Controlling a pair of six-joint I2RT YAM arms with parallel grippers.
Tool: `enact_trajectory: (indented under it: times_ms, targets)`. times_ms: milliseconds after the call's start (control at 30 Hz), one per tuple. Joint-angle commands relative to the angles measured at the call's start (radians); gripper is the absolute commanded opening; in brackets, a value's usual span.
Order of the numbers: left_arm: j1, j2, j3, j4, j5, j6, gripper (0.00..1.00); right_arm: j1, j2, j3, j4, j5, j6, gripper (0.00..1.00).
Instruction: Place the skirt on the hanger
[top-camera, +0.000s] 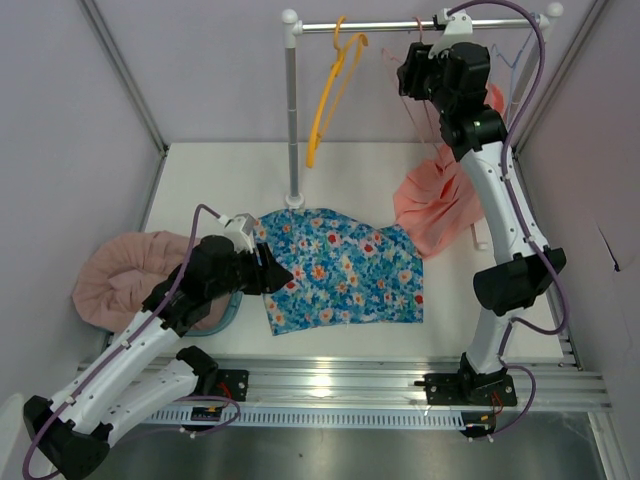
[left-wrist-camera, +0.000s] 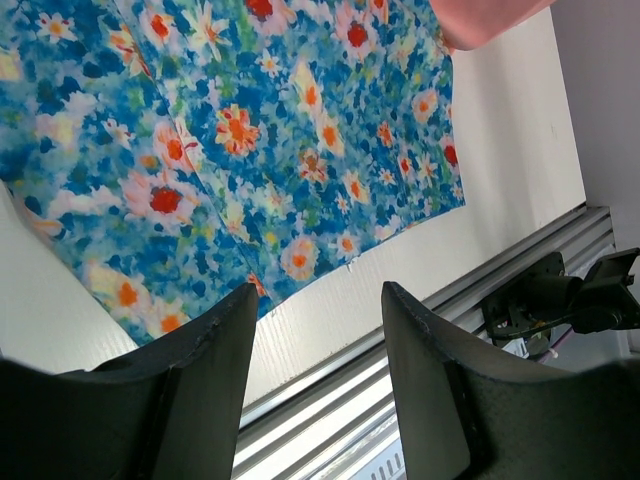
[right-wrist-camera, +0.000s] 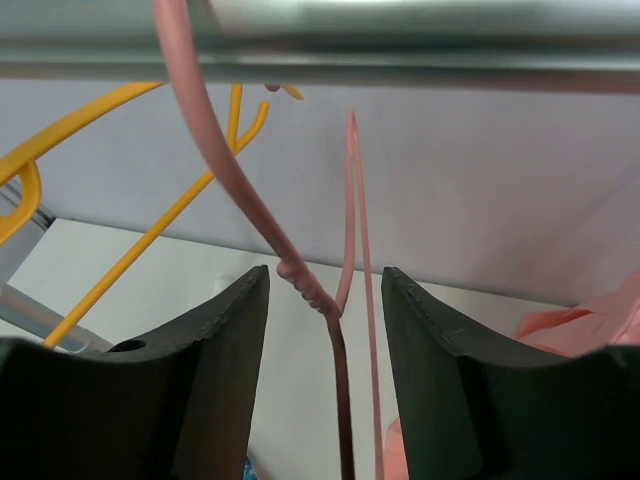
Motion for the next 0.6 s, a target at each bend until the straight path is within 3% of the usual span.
enact_trajectory:
  times_ms: [0,167,567]
  targets:
    - [-0.003,-0.009,-0.005,0.023,0.004,0.016,0.58,-0.012,-0.057,-0.004,0.058,-0.011,-0.008,0.54]
    - [-0.003,-0.011,0.001,0.014,0.001,0.021,0.58,-0.019,-0.036,0.040,0.043,-0.021,0.000,0.45]
    - [-0.003,-0.011,0.024,-0.011,-0.014,0.025,0.58,-0.022,0.011,0.074,0.040,-0.058,0.022,0.48]
